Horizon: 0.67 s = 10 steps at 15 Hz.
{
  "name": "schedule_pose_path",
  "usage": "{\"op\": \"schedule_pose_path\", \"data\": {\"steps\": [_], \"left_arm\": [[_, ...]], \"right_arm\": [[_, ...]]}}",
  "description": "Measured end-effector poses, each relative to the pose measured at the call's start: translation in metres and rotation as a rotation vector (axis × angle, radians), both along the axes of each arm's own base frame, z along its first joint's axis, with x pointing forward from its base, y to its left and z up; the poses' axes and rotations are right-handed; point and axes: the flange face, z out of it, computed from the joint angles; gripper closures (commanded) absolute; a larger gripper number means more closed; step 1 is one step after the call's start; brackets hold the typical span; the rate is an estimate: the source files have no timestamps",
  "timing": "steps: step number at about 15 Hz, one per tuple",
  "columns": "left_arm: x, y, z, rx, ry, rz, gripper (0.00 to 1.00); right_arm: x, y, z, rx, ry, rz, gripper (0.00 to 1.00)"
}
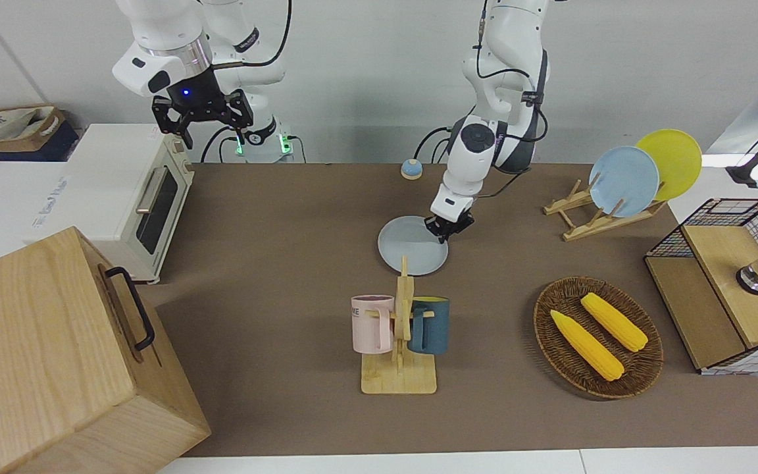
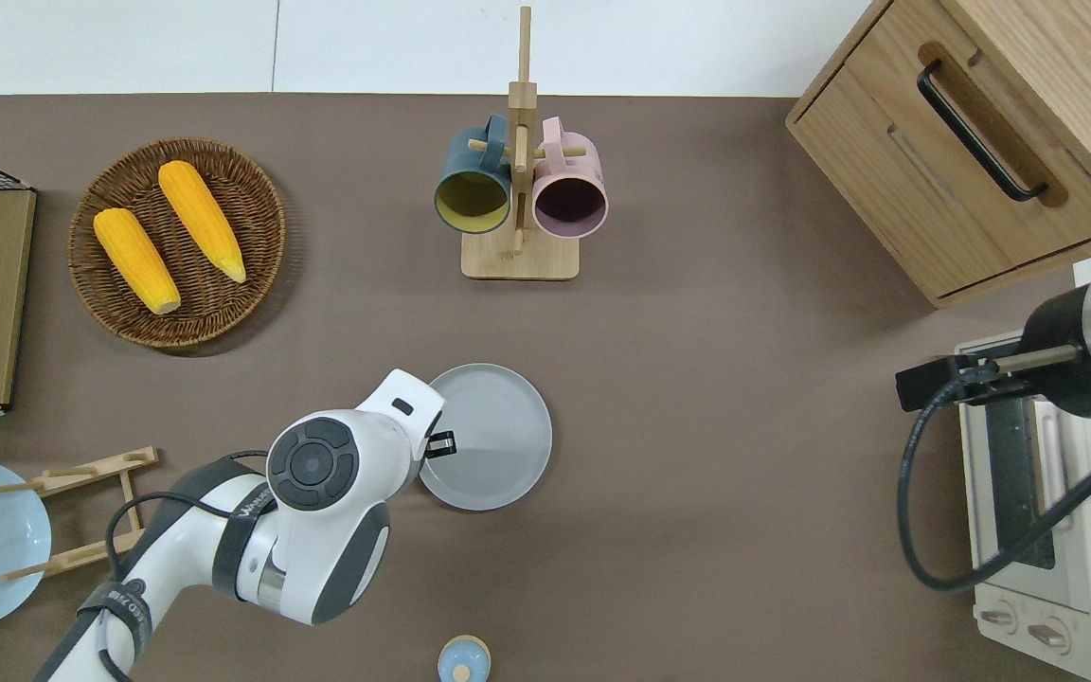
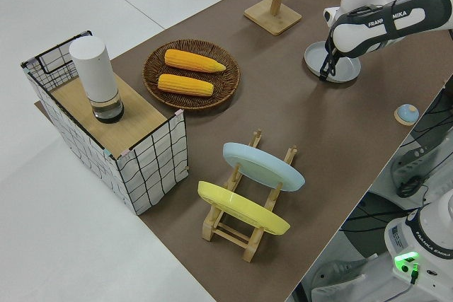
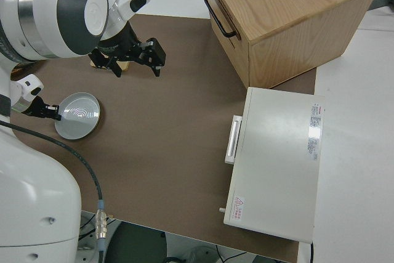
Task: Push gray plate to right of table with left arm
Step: 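Push the gray plate with the left gripper toward the toaster oven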
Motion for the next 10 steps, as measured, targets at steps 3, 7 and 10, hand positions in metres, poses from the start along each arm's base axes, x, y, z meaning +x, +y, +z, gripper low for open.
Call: {"op": "schedule_pose_path", "data": {"steps": [3, 7, 10], "left_arm": [[-0.007, -0.029, 0.000, -0.006, 0.002, 0.022, 1.00], [-0.018, -0.069, -0.001, -0.014, 0.003, 0.044, 1.00], [-0.023, -0.091, -0.001, -0.012, 0.000, 0.062, 1.00]], "right_arm": [[0.000, 0.000, 0.000, 0.000, 0.000, 0.000, 0.017], [0.000, 0.000, 0.000, 0.000, 0.000, 0.000, 0.017], [0.000, 0.000, 0.000, 0.000, 0.000, 0.000, 0.017]]}}
